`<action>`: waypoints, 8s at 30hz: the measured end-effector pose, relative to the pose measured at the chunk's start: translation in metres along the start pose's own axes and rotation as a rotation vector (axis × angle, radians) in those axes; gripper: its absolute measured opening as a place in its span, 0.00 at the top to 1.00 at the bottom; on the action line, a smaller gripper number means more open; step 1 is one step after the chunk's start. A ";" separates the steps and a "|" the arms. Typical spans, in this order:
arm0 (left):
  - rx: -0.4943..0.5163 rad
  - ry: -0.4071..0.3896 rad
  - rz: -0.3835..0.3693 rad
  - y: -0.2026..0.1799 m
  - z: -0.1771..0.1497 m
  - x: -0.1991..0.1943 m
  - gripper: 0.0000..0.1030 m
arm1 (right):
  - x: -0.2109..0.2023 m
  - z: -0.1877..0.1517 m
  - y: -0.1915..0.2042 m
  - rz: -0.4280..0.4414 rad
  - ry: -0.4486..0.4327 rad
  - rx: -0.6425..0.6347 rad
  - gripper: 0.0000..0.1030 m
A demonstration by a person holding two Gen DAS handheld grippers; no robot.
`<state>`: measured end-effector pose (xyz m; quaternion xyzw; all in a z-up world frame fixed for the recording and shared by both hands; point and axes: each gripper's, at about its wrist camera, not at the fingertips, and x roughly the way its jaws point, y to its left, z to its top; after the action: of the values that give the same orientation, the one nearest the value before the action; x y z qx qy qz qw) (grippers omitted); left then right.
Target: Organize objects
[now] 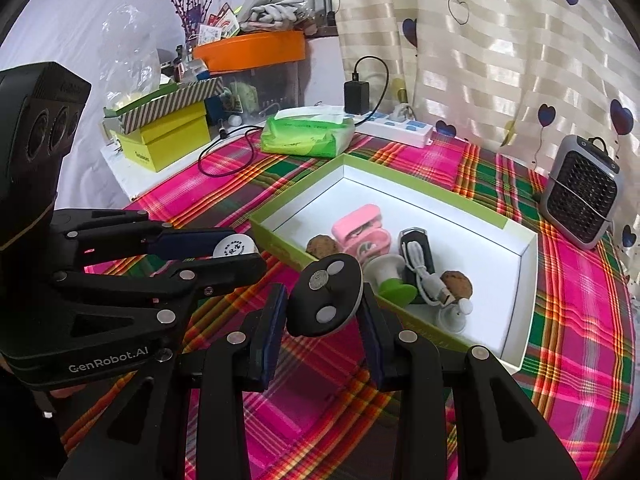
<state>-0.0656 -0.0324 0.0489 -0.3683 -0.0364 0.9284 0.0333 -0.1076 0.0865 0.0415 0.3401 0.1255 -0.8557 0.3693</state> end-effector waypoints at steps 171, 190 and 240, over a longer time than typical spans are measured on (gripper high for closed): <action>0.026 0.121 0.163 -0.025 -0.008 0.062 0.74 | 0.025 -0.031 -0.038 -0.235 0.132 0.266 0.58; 0.019 0.121 0.160 -0.024 -0.008 0.062 0.73 | 0.028 -0.029 -0.036 -0.262 0.141 0.250 0.58; 0.017 0.119 0.158 -0.022 -0.008 0.062 0.73 | 0.028 -0.029 -0.037 -0.261 0.140 0.250 0.57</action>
<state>-0.1042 -0.0047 0.0029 -0.4244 0.0030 0.9048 -0.0349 -0.1338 0.1103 -0.0004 0.4230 0.0866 -0.8794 0.2005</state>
